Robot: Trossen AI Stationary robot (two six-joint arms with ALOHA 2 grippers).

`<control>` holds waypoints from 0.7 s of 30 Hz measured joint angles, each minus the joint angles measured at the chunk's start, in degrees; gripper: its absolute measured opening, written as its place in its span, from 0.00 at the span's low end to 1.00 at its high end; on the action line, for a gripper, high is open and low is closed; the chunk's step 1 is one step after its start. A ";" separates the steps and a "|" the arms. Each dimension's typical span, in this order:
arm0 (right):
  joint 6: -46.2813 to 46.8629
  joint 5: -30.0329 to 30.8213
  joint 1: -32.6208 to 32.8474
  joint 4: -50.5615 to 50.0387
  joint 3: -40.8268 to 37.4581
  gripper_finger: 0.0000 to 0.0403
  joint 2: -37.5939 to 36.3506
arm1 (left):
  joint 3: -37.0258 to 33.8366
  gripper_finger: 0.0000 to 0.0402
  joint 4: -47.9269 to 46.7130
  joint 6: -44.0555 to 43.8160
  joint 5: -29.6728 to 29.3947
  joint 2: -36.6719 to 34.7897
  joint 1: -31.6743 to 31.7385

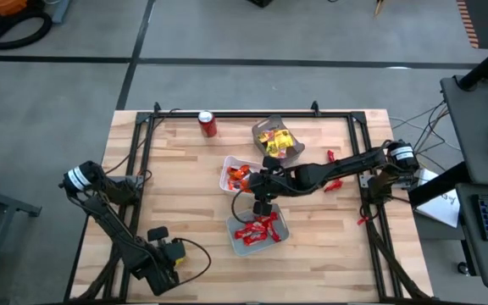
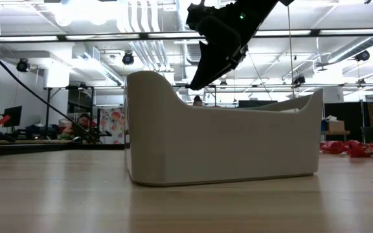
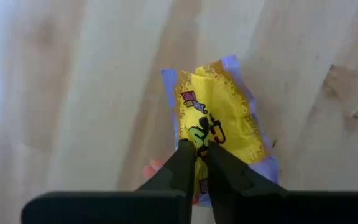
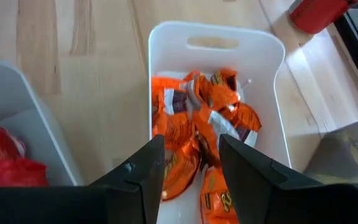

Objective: Sort candy
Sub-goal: Put the yellow candy pack into the black bin

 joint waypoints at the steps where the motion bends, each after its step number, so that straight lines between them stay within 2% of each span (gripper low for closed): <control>1: -0.01 0.00 0.14 -0.64 0.00 0.36 -0.03 | 0.03 0.03 -0.73 0.06 -0.83 -0.75 0.00; 6: 1.47 0.00 1.52 -6.16 0.00 0.37 -1.96 | 0.31 0.02 -3.87 2.73 -5.61 -5.71 0.12; 12: 2.07 -0.01 4.60 -7.35 -1.17 0.35 -5.86 | 0.35 0.01 -4.12 10.58 -18.84 -13.73 1.84; 17: 1.54 0.00 7.24 -4.80 -4.04 0.35 -8.93 | 0.39 0.01 -1.71 23.72 -28.72 -19.43 4.35; 21: 2.15 0.01 8.93 -0.21 -8.03 0.37 -10.75 | 0.39 0.01 3.39 38.30 -31.72 -22.30 7.27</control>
